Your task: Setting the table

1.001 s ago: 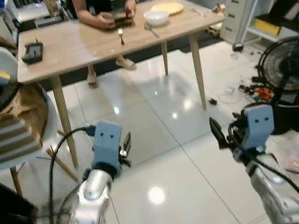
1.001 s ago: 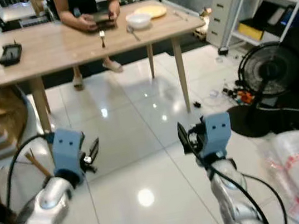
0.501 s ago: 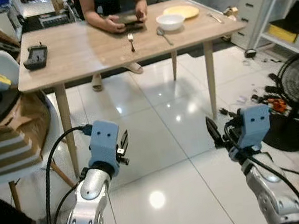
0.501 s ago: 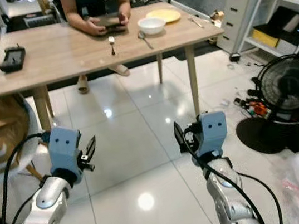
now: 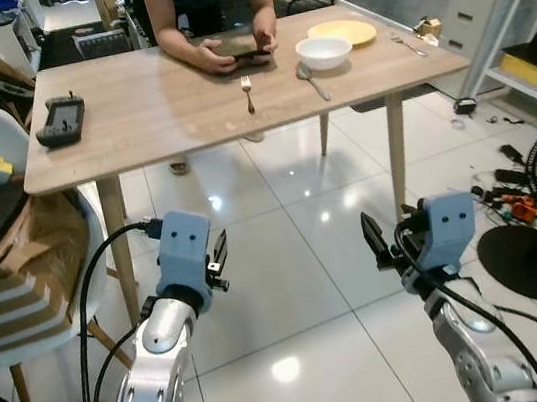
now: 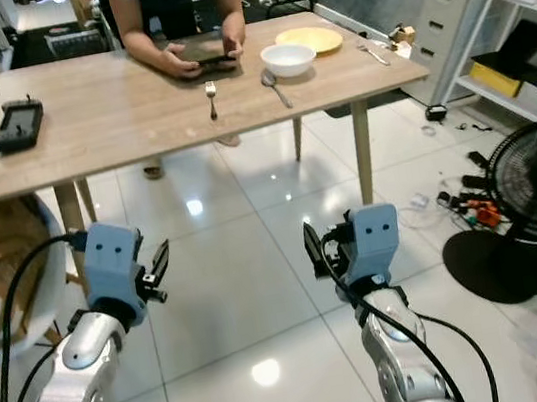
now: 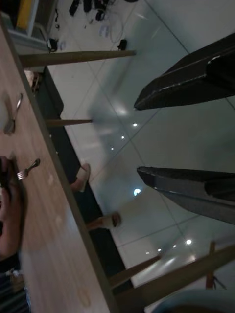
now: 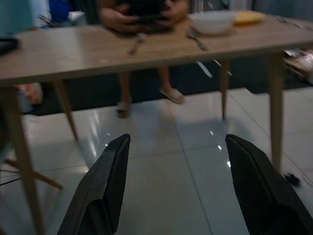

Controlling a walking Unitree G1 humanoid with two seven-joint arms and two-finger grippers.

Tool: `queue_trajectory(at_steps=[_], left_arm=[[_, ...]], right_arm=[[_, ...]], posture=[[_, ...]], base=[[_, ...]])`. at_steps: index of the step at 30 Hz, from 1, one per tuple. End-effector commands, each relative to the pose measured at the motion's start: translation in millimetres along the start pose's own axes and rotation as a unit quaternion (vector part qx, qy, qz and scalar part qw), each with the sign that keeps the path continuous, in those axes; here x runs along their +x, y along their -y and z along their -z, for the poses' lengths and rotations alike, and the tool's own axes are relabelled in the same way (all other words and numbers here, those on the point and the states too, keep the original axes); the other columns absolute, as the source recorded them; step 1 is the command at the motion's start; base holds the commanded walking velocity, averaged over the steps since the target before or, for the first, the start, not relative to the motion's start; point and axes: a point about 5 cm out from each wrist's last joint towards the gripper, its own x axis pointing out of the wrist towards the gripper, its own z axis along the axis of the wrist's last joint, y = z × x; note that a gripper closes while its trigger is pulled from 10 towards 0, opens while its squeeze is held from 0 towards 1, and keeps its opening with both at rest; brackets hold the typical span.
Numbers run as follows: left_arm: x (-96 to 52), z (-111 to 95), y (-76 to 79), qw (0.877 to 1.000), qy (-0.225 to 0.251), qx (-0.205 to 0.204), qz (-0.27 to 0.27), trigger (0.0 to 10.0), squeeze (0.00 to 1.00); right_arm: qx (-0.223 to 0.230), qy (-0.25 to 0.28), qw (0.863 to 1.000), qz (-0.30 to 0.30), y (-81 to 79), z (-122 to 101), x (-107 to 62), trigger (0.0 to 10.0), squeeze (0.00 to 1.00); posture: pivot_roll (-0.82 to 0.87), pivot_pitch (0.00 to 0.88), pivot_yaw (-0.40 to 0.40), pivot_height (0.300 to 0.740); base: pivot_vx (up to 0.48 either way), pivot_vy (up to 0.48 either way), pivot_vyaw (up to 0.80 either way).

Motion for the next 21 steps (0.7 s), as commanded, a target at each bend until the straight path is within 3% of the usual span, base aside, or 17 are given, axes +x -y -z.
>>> queue_trajectory(at_steps=[1,21], left_arm=[[-1.7,-0.3,1.2,1.000,-0.002,0.001,0.004,10.0,0.00],[-1.1,-0.7,-3.0,1.000,-0.002,0.000,-0.005,10.0,0.00]], right_arm=[[0.002,-0.009,1.000,0.001,-0.5,3.6,-1.9,10.0,0.00],[0.003,-0.009,1.000,0.000,-1.1,1.4,-0.9,10.0,0.00]], posture=[[0.09,0.115,0.054,0.740],[0.09,0.118,0.045,0.740]], base=[[0.480,0.000,0.00],[0.480,0.000,0.00]])
